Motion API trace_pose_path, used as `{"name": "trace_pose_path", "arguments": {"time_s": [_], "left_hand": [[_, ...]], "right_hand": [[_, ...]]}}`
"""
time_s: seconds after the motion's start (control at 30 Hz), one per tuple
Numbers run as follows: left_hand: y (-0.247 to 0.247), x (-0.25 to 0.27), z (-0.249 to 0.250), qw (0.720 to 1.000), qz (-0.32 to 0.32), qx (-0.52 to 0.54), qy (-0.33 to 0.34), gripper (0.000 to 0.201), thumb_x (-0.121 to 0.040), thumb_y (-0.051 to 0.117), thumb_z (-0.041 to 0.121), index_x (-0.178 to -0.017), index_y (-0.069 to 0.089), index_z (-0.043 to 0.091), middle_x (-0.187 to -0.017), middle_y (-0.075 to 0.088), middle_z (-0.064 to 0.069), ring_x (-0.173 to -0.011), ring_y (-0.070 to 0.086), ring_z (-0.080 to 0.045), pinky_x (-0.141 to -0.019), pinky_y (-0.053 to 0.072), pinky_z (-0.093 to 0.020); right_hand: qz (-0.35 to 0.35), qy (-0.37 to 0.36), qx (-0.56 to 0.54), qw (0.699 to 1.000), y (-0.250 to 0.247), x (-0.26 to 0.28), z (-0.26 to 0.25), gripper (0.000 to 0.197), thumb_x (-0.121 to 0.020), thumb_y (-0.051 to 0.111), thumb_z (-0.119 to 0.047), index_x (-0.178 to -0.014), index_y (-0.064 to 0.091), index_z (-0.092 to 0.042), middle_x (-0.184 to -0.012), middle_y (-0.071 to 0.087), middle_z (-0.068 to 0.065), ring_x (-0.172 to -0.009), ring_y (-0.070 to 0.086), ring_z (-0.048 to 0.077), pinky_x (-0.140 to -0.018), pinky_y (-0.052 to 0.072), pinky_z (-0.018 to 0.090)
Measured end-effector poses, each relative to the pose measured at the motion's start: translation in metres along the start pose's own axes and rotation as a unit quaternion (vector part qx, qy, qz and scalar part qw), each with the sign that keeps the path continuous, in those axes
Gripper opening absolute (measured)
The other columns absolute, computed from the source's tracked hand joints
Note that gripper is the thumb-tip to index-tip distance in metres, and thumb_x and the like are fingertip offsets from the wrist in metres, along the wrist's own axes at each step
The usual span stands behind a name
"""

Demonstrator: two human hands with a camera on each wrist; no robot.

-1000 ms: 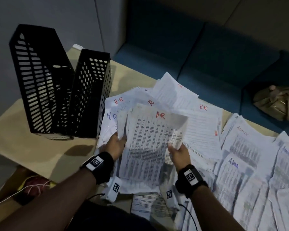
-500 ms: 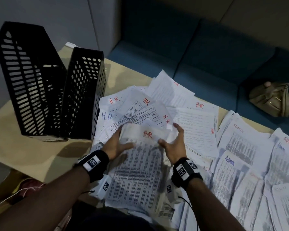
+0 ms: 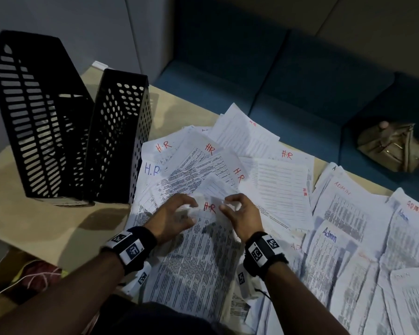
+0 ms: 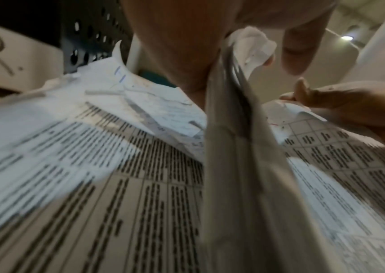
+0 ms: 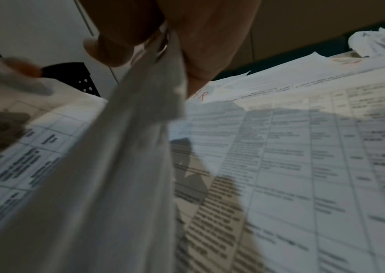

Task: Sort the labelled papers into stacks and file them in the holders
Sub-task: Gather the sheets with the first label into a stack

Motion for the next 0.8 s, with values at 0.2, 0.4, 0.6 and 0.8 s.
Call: {"name": "trace_pose_path", "arguments": {"time_s": [0.2, 0.4, 0.6, 0.8], "left_hand": [[-0.016, -0.004, 0.011, 0.989, 0.098, 0.114, 0.008, 0.062, -0.083, 0.072, 0.01, -0.118, 0.043, 0.053, -0.126, 0.051, 0.018, -0.108, 0.057, -0.003, -0.077, 0.047, -0.005], [0.003, 0.008, -0.026, 0.984, 0.057, 0.113, -0.121, 0.05, -0.069, 0.071, 0.049, -0.113, 0.062, 0.026, -0.107, 0.069, 0.007, -0.104, 0.066, -0.017, -0.082, 0.056, -0.031], [-0.045, 0.014, -0.06, 0.964, 0.204, -0.029, -0.17, 0.043, -0.089, 0.058, 0.002, -0.129, 0.054, 0.019, -0.111, 0.067, -0.007, -0.099, 0.063, -0.025, -0.078, 0.046, -0.026], [-0.06, 0.022, -0.055, 0.969, 0.189, -0.089, -0.134, 0.043, -0.083, 0.054, -0.013, -0.118, 0.06, 0.013, -0.093, 0.066, -0.007, -0.087, 0.061, -0.025, -0.074, 0.042, -0.024]], "right_hand": [[-0.001, 0.008, 0.007, 1.0, -0.01, -0.003, -0.003, 0.021, -0.075, 0.079, -0.028, -0.09, 0.07, -0.039, -0.1, 0.07, -0.014, -0.092, 0.067, 0.012, -0.081, 0.054, 0.028], [0.055, 0.016, -0.011, 0.998, -0.013, -0.005, -0.006, 0.016, -0.086, 0.068, -0.027, -0.071, 0.072, -0.029, -0.08, 0.07, -0.011, -0.081, 0.064, 0.015, -0.076, 0.049, 0.029], [0.006, 0.073, 0.36, 0.93, -0.048, 0.0, 0.034, 0.068, -0.077, 0.065, -0.058, -0.132, 0.046, -0.022, -0.124, 0.055, 0.004, -0.119, 0.051, 0.026, -0.094, 0.046, 0.042], [-0.013, 0.081, 0.462, 0.883, -0.063, -0.001, 0.055, 0.092, -0.069, 0.079, -0.041, -0.142, 0.027, -0.019, -0.137, 0.041, 0.008, -0.124, 0.043, 0.028, -0.101, 0.042, 0.045]]}}
Point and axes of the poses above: each hand's wrist, its own x-axis away from the middle knuckle, its own y-axis out of the palm, z = x × y, the point moved 5 cm from there along -x, towards the middle knuckle
